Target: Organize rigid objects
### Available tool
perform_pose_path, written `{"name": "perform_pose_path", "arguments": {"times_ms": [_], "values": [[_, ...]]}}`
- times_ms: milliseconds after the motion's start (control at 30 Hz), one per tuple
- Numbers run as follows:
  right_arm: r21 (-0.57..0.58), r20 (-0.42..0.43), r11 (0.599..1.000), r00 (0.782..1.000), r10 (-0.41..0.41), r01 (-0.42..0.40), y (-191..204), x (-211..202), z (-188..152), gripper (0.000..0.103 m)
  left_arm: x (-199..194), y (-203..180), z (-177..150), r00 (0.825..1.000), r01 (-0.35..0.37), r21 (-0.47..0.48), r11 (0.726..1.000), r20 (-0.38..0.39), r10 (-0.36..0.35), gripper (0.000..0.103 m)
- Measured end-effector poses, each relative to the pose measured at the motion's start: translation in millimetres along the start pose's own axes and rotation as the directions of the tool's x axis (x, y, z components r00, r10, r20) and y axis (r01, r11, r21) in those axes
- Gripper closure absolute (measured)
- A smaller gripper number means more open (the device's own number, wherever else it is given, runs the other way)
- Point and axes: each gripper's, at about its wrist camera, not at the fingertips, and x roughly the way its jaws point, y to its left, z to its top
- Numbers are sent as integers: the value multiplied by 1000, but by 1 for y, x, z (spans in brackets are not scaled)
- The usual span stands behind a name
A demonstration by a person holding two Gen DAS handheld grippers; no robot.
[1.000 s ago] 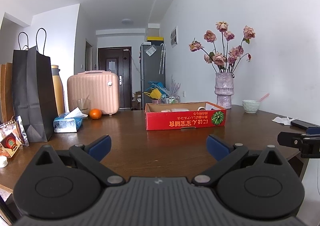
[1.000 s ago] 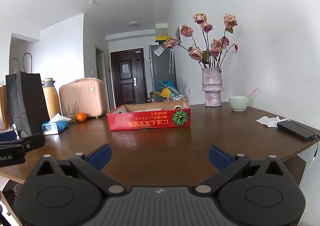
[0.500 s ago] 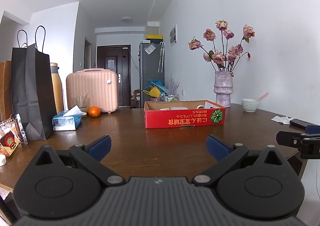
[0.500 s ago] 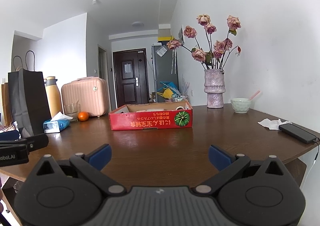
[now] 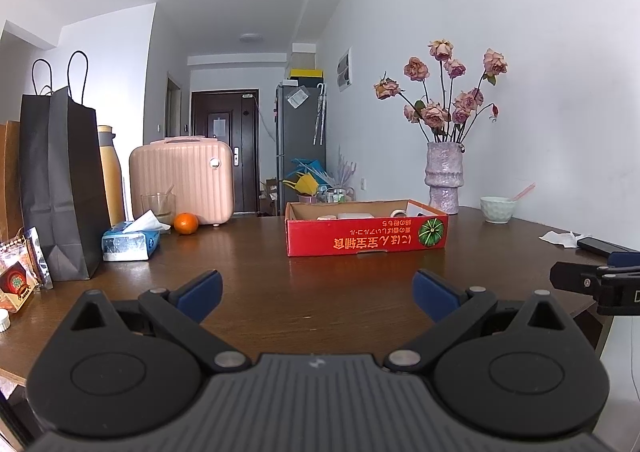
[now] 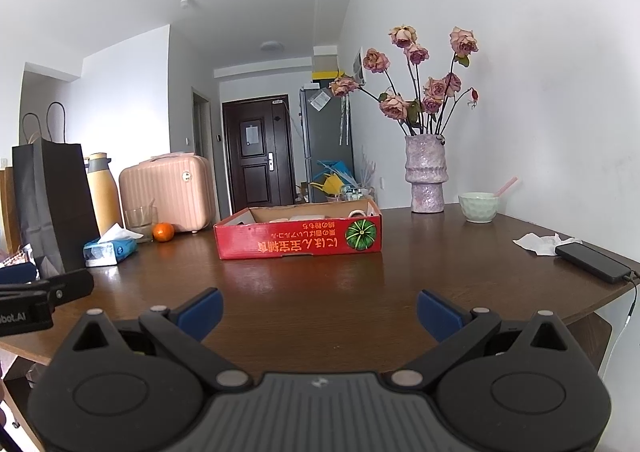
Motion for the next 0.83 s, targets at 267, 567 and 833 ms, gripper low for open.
{"name": "perform_pose_path", "arguments": {"times_ms": [267, 567, 833], "values": [[3, -1, 1000, 1000, 0, 0, -1, 1, 1, 0, 0, 1, 0, 1000, 6, -2, 1000, -7, -6, 0], [6, -4, 1000, 1000, 0, 0, -2, 2, 1, 0, 0, -1, 0, 1000, 3, 7, 1000, -3, -3, 0], [11, -11, 1000, 1000, -2, 3, -4, 4, 0, 0, 0, -1, -1, 1000, 0, 3, 1000, -4, 0, 0]]}}
